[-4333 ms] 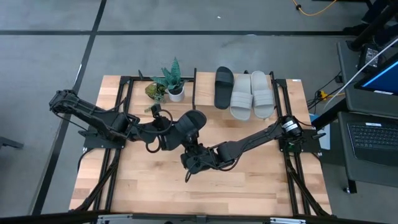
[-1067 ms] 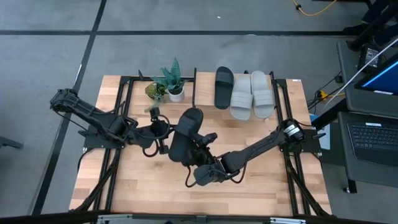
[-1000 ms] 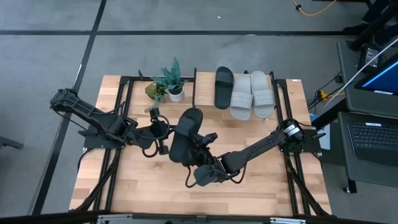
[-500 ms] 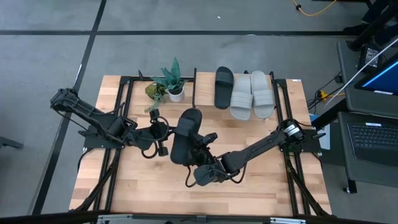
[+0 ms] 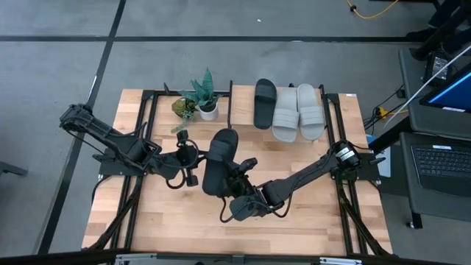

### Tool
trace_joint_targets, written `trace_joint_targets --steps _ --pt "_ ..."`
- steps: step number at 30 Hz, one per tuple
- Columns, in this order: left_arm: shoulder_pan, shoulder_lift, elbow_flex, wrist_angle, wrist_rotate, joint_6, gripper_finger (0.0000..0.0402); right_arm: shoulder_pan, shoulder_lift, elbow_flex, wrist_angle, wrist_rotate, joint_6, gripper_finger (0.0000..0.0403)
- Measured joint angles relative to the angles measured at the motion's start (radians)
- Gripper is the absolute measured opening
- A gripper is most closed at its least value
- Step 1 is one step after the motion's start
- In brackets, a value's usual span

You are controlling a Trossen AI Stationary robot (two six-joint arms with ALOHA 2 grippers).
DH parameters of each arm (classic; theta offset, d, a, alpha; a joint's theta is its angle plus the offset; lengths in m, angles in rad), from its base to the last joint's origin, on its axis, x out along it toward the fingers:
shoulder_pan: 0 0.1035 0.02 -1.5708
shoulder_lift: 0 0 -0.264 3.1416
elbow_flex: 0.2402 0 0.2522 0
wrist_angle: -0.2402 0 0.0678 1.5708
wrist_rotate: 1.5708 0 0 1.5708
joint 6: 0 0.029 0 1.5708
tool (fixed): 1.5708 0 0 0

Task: Pick and place slides into the shelf
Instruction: Put the black slipper on the shelf

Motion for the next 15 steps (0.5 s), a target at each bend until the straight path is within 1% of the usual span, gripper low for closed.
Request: trace_joint_targets --steps 7,11,15 --pt "0.0 0.0 0.0 0.0 0.008 -0.015 0.0059 0.0 0.0 0.0 -0.001 0.011 -0.001 0.0013" --pt "0.0 0.0 0.0 0.004 0.004 -0.014 0.0082 0.0 0.0 0.0 0.0 0.044 -0.03 0.0013" --pt "-0.003 -0.002 0.001 0.005 0.008 0.022 0.0098 -0.002 -0.007 0.0 0.001 0.071 -0.057 0.0013"
